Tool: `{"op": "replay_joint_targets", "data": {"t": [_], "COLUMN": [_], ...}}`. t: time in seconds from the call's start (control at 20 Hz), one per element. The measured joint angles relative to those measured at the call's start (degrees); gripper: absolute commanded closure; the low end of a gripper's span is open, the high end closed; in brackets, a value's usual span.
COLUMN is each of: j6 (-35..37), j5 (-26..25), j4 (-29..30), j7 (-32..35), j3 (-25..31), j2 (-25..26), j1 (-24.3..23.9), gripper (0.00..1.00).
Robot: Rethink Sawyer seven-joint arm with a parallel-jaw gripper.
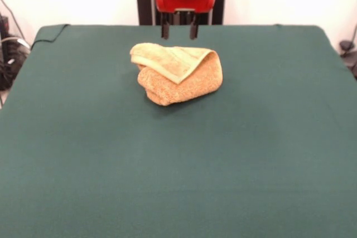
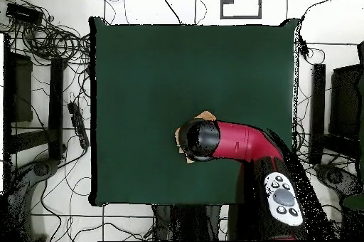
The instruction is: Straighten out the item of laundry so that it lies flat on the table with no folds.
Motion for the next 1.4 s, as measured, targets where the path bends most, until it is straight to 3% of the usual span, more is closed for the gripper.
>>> {"op": "replay_joint_targets", "data": {"t": [0.75, 1.4], "j6": [0.0, -2.0], "j5": [0.0, 0.0], "j4": [-6.3, -8.1], "j7": [0.0, 0.0], "j3": [2.3, 2.6], "j2": [7.0, 12.3], "j1": [-2.6, -2.4], "gripper": [0.00, 0.00]}}
